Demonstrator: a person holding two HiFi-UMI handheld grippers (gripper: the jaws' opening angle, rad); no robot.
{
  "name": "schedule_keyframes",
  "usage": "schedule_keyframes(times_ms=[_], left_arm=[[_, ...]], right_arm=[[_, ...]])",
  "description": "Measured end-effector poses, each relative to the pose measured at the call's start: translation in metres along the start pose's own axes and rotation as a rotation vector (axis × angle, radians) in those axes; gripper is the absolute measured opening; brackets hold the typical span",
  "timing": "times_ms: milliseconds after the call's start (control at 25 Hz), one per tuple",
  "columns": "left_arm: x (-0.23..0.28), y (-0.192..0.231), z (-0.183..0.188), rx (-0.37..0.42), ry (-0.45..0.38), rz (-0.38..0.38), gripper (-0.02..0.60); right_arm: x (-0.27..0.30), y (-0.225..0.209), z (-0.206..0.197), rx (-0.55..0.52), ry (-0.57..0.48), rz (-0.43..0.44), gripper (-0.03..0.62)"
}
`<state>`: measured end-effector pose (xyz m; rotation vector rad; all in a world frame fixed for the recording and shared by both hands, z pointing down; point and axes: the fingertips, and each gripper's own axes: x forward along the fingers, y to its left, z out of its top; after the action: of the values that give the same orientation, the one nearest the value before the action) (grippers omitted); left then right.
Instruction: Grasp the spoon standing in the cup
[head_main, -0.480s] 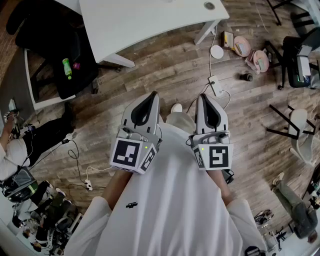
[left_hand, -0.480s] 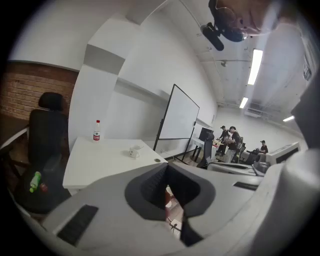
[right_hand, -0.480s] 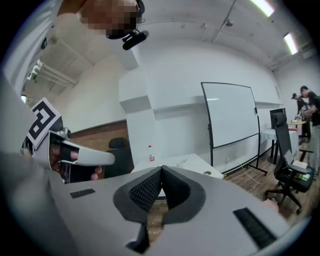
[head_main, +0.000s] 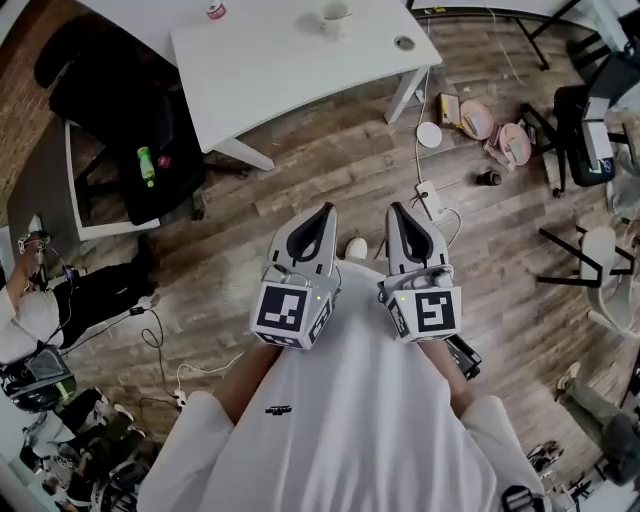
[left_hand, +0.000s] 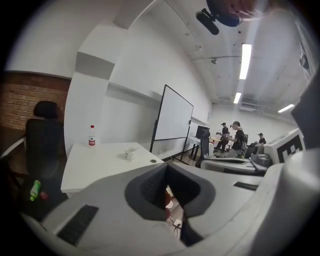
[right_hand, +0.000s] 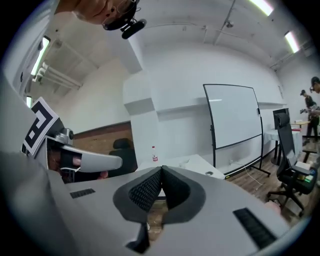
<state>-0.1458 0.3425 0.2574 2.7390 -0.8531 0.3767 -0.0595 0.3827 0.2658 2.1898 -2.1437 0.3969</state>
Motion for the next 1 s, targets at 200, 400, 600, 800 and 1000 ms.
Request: schedule_keyframes(times_ms=[200, 400, 600, 800, 1000], left_arm=[[0.009, -0.008, 0.01, -0.014, -0.002, 0.042, -0.005], [0.018, -0.011, 0.014, -0.015, -0.002, 0.059, -0.005], [0.029, -0.006, 0.004, -0.007, 0.059, 0.049, -0.004], [0.049, 0.003, 0.005, -0.041, 0.073, 0.039, -0.005], [0.083, 0.018, 0.014, 0.012, 0.087, -0.018, -0.003]], right_arm=[[0.001, -0.016, -0.012, 0.171, 0.03, 0.083, 0.0], [0.001, -0.024, -0.007, 0.052, 0.018, 0.062, 0.0], [0.007, -0.03, -0.005, 0.054, 0.034, 0.038, 0.0], [0.021, -0.05, -0.003, 0.05, 0.047, 0.01, 0.0], [0.057, -0.065, 0.002, 0.036, 0.059, -0.006, 0.0]])
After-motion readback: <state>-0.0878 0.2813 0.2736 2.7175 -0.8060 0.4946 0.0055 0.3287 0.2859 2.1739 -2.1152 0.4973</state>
